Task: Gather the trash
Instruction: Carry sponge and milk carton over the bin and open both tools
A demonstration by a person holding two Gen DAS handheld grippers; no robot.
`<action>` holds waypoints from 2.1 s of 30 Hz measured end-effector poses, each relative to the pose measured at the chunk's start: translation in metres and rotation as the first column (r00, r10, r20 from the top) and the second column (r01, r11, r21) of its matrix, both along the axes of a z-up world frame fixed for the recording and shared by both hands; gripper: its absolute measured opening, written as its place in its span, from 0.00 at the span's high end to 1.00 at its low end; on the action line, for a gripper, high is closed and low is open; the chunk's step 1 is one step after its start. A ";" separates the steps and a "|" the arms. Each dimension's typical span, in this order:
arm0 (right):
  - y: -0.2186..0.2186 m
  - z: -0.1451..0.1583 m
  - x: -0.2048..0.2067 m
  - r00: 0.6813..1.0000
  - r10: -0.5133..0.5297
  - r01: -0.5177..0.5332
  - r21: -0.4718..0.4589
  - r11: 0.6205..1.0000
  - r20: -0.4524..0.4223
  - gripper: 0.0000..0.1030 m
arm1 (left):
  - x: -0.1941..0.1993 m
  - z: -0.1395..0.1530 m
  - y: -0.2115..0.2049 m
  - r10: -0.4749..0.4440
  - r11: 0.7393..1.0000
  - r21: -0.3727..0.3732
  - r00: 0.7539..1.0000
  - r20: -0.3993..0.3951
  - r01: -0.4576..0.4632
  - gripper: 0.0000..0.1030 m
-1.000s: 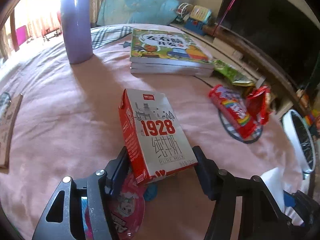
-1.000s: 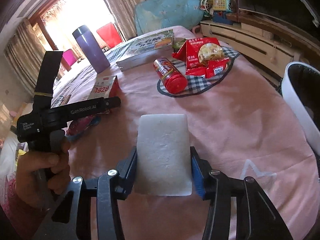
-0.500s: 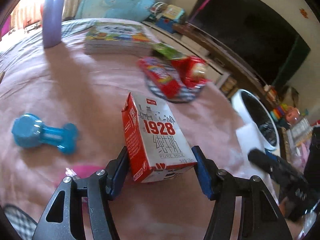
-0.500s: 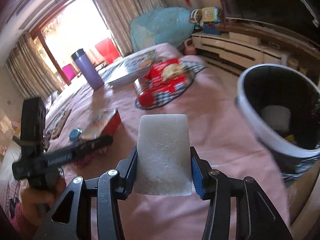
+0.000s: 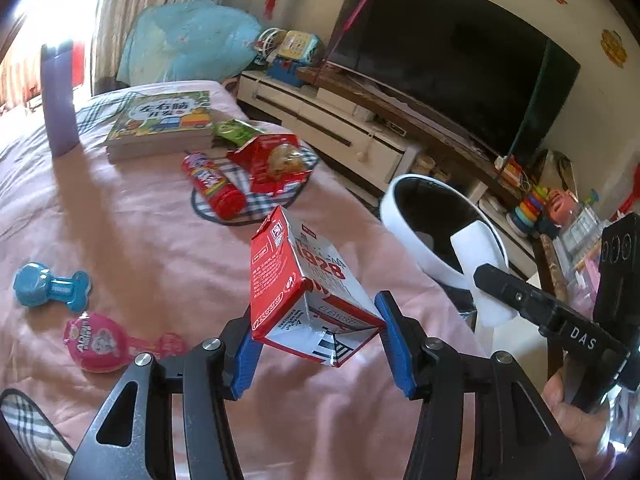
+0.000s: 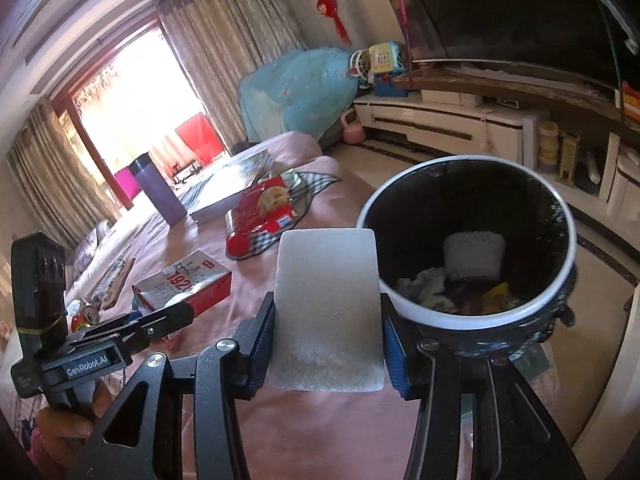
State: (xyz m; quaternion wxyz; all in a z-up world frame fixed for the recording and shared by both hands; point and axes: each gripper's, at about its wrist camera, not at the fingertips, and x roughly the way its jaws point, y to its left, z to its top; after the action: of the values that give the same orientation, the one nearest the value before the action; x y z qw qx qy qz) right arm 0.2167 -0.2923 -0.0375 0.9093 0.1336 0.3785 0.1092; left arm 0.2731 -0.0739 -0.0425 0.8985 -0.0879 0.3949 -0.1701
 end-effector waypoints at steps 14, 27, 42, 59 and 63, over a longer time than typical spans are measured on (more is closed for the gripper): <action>-0.042 0.002 -0.001 0.998 -0.056 0.056 0.026 0.998 0.019 0.53 | 0.002 0.014 -0.036 -0.079 0.997 -0.007 0.996 0.035 0.079 0.50; -0.075 0.001 0.013 0.994 -0.110 0.110 0.011 0.994 0.012 0.53 | 0.033 0.019 -0.088 -0.179 0.984 0.004 0.981 0.070 0.179 0.50; -0.100 0.001 0.043 0.990 -0.137 0.137 0.009 0.990 -0.017 0.53 | 0.073 0.006 -0.135 -0.229 0.973 0.021 0.972 0.048 0.228 0.50; -0.113 -0.002 0.061 0.987 -0.157 0.156 -0.016 0.988 -0.041 0.27 | 0.089 -0.001 -0.145 -0.221 0.975 0.000 0.975 0.017 0.221 0.28; -0.114 -0.001 0.054 0.986 -0.162 0.163 0.017 0.986 -0.027 0.22 | 0.079 -0.002 -0.134 -0.201 0.980 -0.008 0.980 0.004 0.201 0.26</action>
State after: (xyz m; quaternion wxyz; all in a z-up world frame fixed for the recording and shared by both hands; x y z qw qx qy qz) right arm 0.2705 -0.4062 -0.0382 0.9089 0.1744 0.3769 0.0367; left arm 0.3518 -0.2080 -0.0445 0.8770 -0.0513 0.3998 -0.2617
